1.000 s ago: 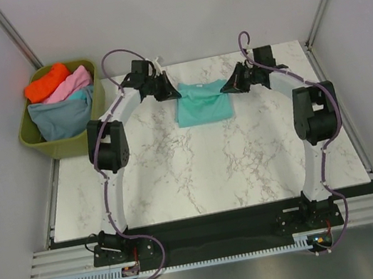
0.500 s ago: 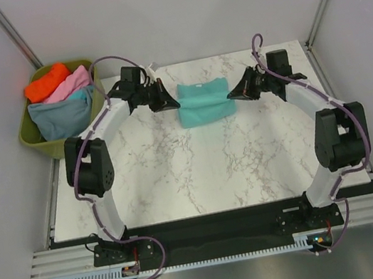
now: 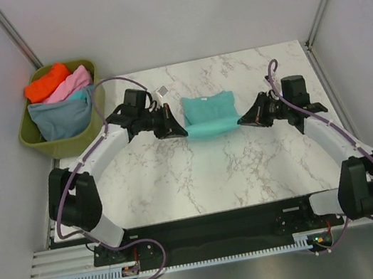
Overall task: Fold and stack the t-shirts
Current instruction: Fold the tshirt
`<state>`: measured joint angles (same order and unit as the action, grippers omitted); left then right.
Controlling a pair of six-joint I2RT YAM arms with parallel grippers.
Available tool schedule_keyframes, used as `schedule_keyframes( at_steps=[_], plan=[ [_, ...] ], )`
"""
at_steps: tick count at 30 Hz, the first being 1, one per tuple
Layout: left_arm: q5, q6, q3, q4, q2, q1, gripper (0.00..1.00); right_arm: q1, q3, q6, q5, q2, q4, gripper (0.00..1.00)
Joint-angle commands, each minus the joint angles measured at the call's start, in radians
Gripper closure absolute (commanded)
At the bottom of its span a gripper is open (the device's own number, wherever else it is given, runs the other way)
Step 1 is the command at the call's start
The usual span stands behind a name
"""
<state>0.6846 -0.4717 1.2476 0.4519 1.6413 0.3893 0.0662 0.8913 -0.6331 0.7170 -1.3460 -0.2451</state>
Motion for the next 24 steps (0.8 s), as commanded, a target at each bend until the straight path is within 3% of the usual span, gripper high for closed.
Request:
schedule_keyframes(
  at_steps=[1,5,9,10,21,23,24],
  plan=[
    [0.026,-0.027,-0.025,-0.013,-0.093,0.017,0.98,-0.005,-0.035,-0.017,0.007,0.103,0.001,1.00],
    [0.026,-0.027,-0.013,-0.013,-0.083,0.004,0.98,-0.009,-0.014,0.003,0.002,0.085,-0.014,1.00],
    [0.018,0.014,0.062,-0.013,0.011,-0.035,0.98,-0.011,0.063,0.012,-0.008,-0.055,0.041,1.00],
    [-0.052,0.015,0.108,-0.001,0.037,-0.041,0.98,-0.014,0.083,0.016,-0.017,-0.086,0.059,1.00],
    [-0.105,0.080,0.613,-0.001,0.521,-0.064,0.96,-0.037,0.481,0.087,-0.036,-0.534,0.090,1.00],
    [-0.143,0.103,0.702,-0.004,0.564,-0.066,0.68,-0.040,0.526,0.107,-0.057,-0.573,0.090,0.95],
    [-0.172,0.125,0.725,-0.005,0.592,-0.064,0.53,-0.042,0.537,0.116,-0.053,-0.582,0.093,0.67]
  ],
)
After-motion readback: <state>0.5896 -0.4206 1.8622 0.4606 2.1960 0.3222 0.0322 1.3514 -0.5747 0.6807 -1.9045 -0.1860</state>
